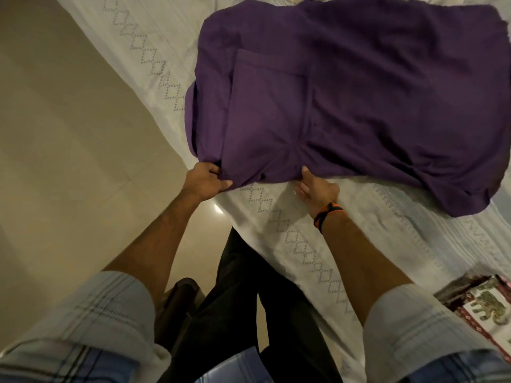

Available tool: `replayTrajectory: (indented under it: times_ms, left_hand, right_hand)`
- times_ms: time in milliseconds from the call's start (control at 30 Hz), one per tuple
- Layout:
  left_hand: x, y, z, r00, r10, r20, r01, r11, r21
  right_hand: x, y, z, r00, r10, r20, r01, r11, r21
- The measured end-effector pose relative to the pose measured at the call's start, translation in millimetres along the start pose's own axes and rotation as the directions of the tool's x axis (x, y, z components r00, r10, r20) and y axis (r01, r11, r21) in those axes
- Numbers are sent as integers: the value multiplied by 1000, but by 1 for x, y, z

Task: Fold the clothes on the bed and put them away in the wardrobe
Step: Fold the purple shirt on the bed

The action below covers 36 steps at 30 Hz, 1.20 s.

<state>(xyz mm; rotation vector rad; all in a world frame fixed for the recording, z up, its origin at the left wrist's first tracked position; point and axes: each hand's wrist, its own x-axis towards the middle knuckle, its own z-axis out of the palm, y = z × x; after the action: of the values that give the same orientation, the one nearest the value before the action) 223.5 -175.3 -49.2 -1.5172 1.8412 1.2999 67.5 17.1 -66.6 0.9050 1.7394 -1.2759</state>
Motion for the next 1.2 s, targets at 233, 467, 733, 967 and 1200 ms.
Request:
replayTrajectory:
  times_ms: [233,467,733,967,1200]
  left_hand:
    - [-1,-15,-10,989,59,-133,-52,997,54]
    - [-9,-15,-15,996,86,11,-86,965,248]
    - [-19,5,-9,955,199,-220,-174,976,128]
    - [-27,58,17,976,216,24,-217,972,88]
    - [-33,114,53,941,307,142,-326,935,138]
  right_hand:
    - [3,-2,-11,1000,18,-3,-18,999,-44]
    - [4,8,-14,999,1,43,12,958,-286]
    - [-14,2,-19,957,-259,-128,174,871,-460]
    - [-33,-16,-30,954,-299,10,283,894,-346]
    - [-40,-39,-61,948,-318,10,309,914,-263]
